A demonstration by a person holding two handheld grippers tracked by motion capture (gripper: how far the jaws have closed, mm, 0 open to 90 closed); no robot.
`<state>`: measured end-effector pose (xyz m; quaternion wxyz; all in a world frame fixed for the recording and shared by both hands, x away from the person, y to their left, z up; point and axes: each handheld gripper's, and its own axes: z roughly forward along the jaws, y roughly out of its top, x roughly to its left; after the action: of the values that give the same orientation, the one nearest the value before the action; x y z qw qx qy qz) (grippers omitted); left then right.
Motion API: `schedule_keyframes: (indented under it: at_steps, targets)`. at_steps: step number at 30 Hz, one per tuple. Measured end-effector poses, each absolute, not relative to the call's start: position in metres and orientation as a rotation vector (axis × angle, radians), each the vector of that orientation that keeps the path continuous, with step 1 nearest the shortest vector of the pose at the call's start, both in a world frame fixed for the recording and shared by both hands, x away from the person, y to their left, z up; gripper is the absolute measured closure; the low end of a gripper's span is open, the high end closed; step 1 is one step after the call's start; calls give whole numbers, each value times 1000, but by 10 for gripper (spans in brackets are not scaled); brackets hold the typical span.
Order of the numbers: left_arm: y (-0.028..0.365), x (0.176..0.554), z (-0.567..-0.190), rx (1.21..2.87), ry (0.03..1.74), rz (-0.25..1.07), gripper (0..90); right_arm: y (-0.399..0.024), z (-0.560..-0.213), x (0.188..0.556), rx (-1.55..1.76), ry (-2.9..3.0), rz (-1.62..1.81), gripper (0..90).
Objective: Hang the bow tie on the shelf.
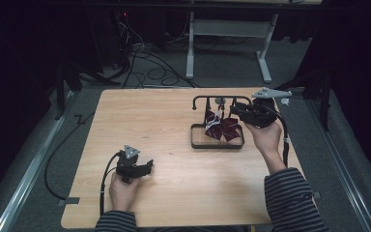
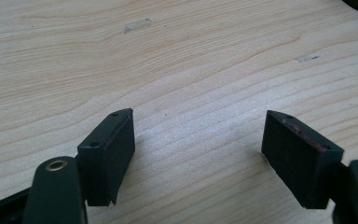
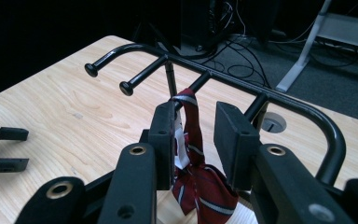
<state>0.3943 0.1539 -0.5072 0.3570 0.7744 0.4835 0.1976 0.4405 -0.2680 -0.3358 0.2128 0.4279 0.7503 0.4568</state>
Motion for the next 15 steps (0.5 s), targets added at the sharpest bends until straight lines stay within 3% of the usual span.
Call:
schedule_keyframes:
  at_steps: [15]
  targets:
    - [154, 394, -507, 1999, 1248, 510, 262, -276, -340, 425, 1180, 2091, 1280, 691]
